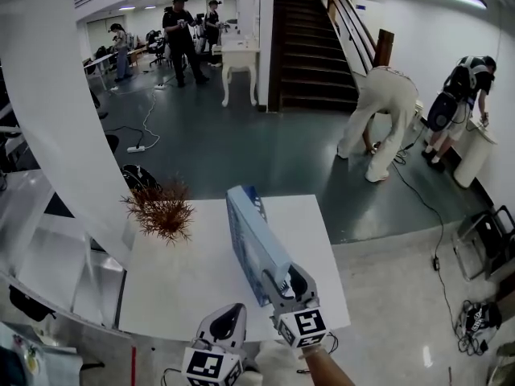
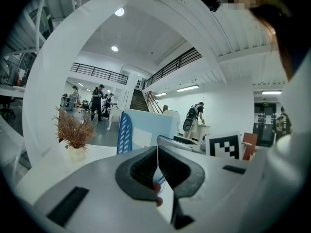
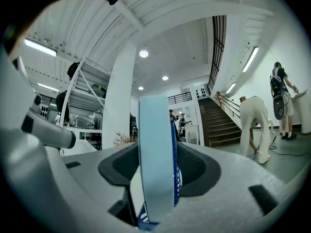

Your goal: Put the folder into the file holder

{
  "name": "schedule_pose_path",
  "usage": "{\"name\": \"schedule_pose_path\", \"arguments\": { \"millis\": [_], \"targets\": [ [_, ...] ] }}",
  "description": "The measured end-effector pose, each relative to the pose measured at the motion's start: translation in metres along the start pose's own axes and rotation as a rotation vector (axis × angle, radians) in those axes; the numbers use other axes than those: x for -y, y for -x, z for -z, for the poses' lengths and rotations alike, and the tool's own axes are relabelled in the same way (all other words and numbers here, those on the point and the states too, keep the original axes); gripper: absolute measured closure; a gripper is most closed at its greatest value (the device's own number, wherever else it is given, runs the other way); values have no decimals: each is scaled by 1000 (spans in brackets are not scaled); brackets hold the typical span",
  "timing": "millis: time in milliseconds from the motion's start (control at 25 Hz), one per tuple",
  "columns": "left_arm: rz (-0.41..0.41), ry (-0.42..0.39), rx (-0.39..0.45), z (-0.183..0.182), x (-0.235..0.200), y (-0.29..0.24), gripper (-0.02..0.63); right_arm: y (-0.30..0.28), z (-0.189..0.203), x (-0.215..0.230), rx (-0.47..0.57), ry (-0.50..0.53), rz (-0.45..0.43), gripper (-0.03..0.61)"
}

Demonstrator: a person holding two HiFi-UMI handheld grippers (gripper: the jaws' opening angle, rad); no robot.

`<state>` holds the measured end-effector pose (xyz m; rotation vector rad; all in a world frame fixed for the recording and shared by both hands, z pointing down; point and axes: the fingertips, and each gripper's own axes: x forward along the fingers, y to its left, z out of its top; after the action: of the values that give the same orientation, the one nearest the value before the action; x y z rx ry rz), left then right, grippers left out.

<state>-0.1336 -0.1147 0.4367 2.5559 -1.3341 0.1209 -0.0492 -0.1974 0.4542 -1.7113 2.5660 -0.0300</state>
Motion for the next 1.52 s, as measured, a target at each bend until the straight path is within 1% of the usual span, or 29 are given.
{"name": "schedule_pose_path", "arguments": {
  "millis": [360,560,760,920,1040,1120,1240,1440,1520],
  "targets": [
    [26,-11,21,-2,5,17,606,23,-18,-3,34,36,43,374],
    [38,-20,35,-4,7,27,606,37,-26,-8,36,52,74,376],
    [47,-32,34,-2,5,39,604,48,-23,-14,17,59,93,377],
    [44,-18,31,4,-1,48,606,57,-22,-18,21,75,111,381],
    [32,-10,34,4,-5,53,606,65,-20,-19,21,74,132,405],
    [15,-8,36,4,-9,55,605,70,-22,-20,16,84,141,439],
    [-1,-1,26,6,-15,57,606,75,-23,-20,10,97,148,460],
    [-28,7,25,9,-22,57,605,81,-24,-12,14,95,158,466],
    [-36,6,29,7,-20,56,606,82,-25,-10,14,93,157,483]
  ]
}}
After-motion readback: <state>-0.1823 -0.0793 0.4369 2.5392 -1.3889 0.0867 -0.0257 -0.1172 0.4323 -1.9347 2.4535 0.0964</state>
